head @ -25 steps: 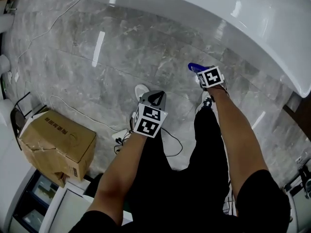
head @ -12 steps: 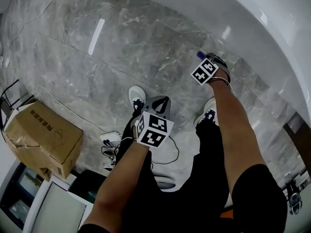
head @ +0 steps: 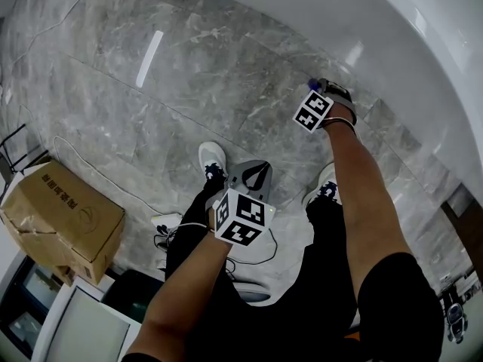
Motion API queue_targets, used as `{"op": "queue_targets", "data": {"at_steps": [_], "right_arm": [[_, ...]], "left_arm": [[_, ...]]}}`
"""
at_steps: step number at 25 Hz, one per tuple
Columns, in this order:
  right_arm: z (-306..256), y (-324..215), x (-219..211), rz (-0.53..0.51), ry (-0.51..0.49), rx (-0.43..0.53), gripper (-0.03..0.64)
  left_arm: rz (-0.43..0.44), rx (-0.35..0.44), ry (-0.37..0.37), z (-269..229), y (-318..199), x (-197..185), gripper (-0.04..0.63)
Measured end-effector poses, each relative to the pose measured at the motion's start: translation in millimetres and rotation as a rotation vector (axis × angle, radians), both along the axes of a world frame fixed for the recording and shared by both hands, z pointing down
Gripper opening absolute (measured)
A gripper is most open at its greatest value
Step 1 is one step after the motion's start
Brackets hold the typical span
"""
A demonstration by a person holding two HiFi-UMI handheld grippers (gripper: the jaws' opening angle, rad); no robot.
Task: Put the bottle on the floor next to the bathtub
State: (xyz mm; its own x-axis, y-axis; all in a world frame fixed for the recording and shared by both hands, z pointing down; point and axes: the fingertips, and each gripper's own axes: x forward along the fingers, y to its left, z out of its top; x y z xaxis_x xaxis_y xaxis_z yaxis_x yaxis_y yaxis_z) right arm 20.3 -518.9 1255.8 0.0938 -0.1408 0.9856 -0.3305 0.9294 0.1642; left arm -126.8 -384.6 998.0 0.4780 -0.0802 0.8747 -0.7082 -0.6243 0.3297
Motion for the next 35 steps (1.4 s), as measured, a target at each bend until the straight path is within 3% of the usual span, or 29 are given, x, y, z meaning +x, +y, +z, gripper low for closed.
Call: {"op": "queue_targets", "data": {"at_steps": [11,20,23,27,35], "right_arm": [[-32,-4,17,0.088,0.049,-0.005,0.173],[-150,-6,18,0.070,0.037,0.049,0.173],[-199,2,15,0.093,0.012,0.049,0.173],[-276,13,6,0.204,-0.098,0.068,0.150],[-449,27,-6,0.555,-0.410,0.130,0.104]], "left_arm": [[-0.069,0.035,0.017,-32,-16,-13,0.018],[-0.143,0.068,0.043,-122,-32,-15,0.017],[-0.131,0.096,0.054,-162,-44,-12,0.017],[-0.089,0.135,0.077,-217,-59,-6,0.017],[0.052,0.208,0.079,-321,-72,-12,0.017]]}}
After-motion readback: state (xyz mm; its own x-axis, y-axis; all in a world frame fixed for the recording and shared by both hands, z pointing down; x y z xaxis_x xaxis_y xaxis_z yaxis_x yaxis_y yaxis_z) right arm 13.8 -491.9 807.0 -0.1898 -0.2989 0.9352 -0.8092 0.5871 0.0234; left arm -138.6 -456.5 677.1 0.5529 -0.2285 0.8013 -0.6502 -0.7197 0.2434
